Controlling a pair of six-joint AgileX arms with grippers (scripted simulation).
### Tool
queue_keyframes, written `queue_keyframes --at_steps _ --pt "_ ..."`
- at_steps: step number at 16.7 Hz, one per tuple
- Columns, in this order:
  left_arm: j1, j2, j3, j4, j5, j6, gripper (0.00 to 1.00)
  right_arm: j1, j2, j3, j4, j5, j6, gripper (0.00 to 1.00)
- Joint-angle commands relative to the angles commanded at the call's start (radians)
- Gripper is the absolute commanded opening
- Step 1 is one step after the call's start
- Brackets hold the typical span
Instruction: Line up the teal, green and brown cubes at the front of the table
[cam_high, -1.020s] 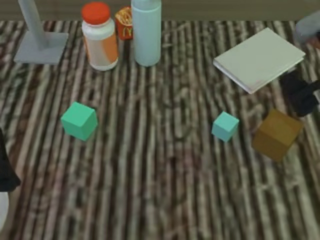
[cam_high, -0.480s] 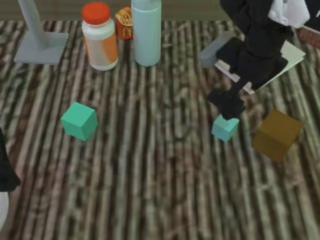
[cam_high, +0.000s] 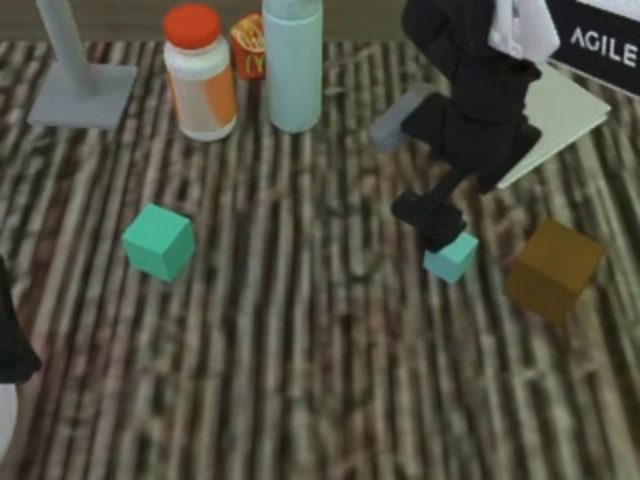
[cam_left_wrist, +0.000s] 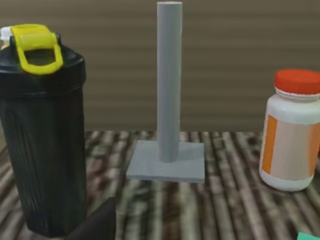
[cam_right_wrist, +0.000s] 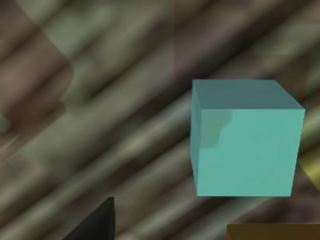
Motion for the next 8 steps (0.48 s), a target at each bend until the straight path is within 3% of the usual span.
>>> queue_keyframes --at_steps 4,8 --pt "0.000 0.000 0.000 0.000 0.000 0.000 1.00 -0.003 0.003 -0.018 0.019 0.000 -0.001 1.00" --pt "0.000 0.000 0.000 0.000 0.000 0.000 1.00 -0.001 0.045 -0.116 0.166 0.000 0.001 1.00"
